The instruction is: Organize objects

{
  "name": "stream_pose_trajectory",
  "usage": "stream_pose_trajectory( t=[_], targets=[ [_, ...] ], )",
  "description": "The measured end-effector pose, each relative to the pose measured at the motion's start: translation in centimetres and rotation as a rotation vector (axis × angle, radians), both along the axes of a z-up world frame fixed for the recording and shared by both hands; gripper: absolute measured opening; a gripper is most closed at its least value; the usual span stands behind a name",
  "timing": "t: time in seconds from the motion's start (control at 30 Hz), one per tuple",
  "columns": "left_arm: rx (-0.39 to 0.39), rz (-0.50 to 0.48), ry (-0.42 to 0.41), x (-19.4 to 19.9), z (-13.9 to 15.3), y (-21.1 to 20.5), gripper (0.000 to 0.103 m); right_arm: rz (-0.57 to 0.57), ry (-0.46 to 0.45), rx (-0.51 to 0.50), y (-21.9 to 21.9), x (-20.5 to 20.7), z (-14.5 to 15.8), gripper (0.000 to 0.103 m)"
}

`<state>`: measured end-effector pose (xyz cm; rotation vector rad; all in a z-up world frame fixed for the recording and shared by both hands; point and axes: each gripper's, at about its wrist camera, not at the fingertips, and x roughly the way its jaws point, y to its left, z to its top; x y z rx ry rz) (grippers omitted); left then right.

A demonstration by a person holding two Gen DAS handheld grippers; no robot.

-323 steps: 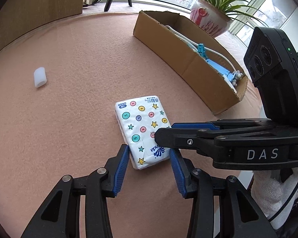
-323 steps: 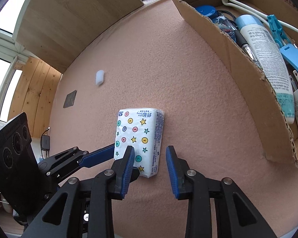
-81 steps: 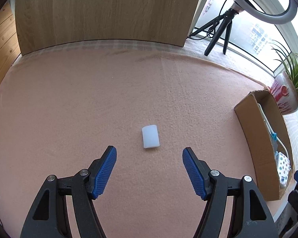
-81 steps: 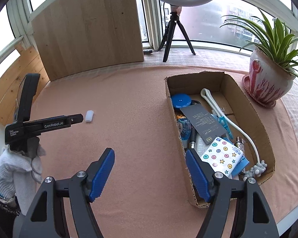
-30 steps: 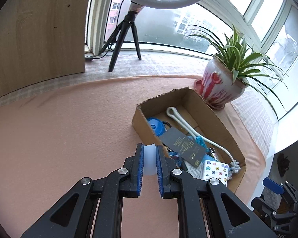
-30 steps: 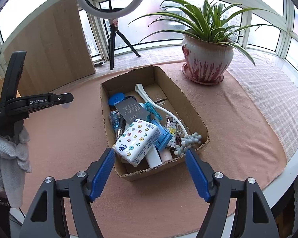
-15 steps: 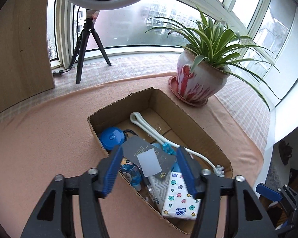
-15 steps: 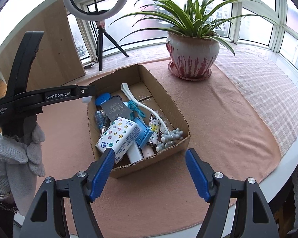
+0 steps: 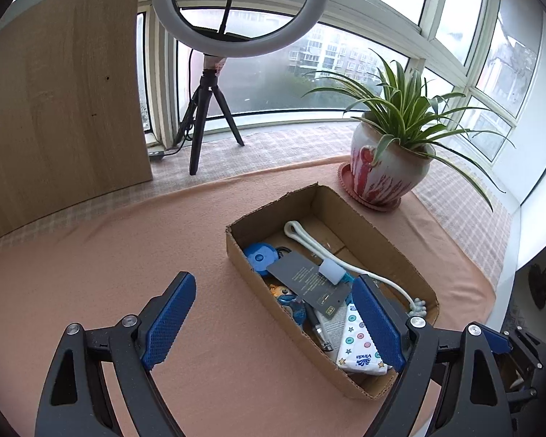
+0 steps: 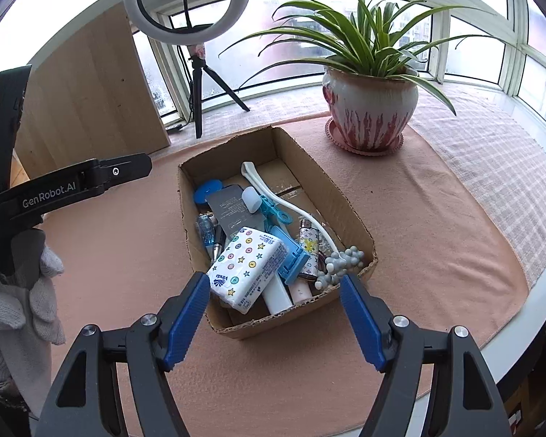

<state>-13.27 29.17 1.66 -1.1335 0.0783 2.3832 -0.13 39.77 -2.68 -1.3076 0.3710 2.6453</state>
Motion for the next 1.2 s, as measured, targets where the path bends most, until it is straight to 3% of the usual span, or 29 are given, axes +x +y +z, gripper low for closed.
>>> stream_pose_trajectory(
  t=[0.2,0.47,0.73,1.2],
  targets=[
    [-0.017,0.078,-0.003,1.1,0.0,-5.2,0.090,0.030,0.008,0.002,-2.7,-0.9,0.2,0.070],
    [-0.073,0.219,-0.038,3.6,-2.3,-14.0,0.090,0.080,0.005,0.002,-8.0,-2.0,-0.5,0.070],
    [-0.080,0.356,-0.058,6.0,-3.2,-22.3,0.090,0.137,0.013,0.027,-13.8,-2.9,-0.8,0.070],
    [-0.106,0.412,-0.071,8.3,-4.0,-27.6,0.090,0.219,0.045,0.109,-21.4,-3.3,-0.7,0.070]
  ],
)
